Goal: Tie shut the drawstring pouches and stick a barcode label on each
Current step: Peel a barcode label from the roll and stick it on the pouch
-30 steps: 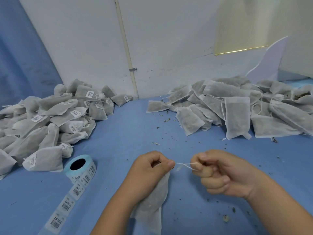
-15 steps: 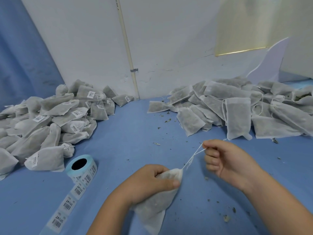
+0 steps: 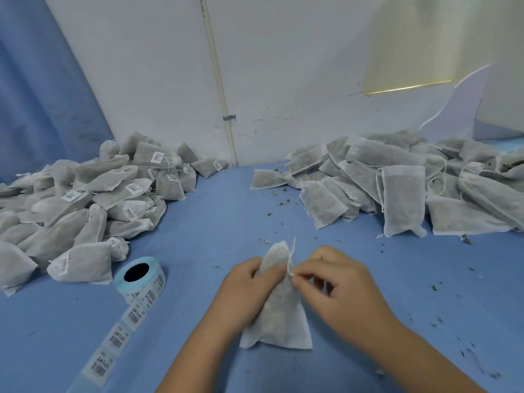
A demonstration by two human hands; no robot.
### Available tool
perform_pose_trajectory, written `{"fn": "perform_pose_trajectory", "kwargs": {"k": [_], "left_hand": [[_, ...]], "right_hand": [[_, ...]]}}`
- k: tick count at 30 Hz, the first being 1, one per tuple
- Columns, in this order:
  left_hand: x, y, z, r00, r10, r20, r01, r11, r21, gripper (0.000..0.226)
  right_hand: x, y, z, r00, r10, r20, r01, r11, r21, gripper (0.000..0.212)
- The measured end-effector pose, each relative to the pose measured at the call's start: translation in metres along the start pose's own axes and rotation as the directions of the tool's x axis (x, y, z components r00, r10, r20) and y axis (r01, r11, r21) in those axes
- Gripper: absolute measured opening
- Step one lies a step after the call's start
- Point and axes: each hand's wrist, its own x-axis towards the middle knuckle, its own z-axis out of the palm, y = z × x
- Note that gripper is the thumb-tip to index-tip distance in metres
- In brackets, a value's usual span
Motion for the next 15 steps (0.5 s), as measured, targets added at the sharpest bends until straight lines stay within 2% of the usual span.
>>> {"fn": "perform_pose_trajectory", "kwargs": {"k": [2, 6, 10, 15], "left_hand": [[0.001, 0.0, 0.001, 1.0, 0.001, -0.013, -0.002, 0.999, -0.052, 0.035], [0.0, 0.0, 0.004, 0.998, -0.04, 0.038, 0.045, 0.989, -0.14, 0.039], [-0.001, -0.002, 0.002, 0.99, -0.047, 0.13, 0.07, 0.982, -0.176, 0.047], [0.0, -0.003, -0.009, 0.98, -0.091, 0.177, 0.142, 0.943, -0.302, 0.037]], "right_hand": [[-0.004, 0.0, 0.006, 0.996, -0.04, 0.081, 0.047, 0.995, -0.085, 0.009], [-0.005, 0.002, 0.01, 0.992, -0.066, 0.108, 0.083, 0.984, -0.155, 0.015], [-0.006, 0.004, 0.008, 0.985, -0.078, 0.157, 0.103, 0.981, -0.162, 0.02], [-0.006, -0.001, 0.009, 0.971, -0.132, 0.198, 0.151, 0.985, -0.086, 0.025]]}}
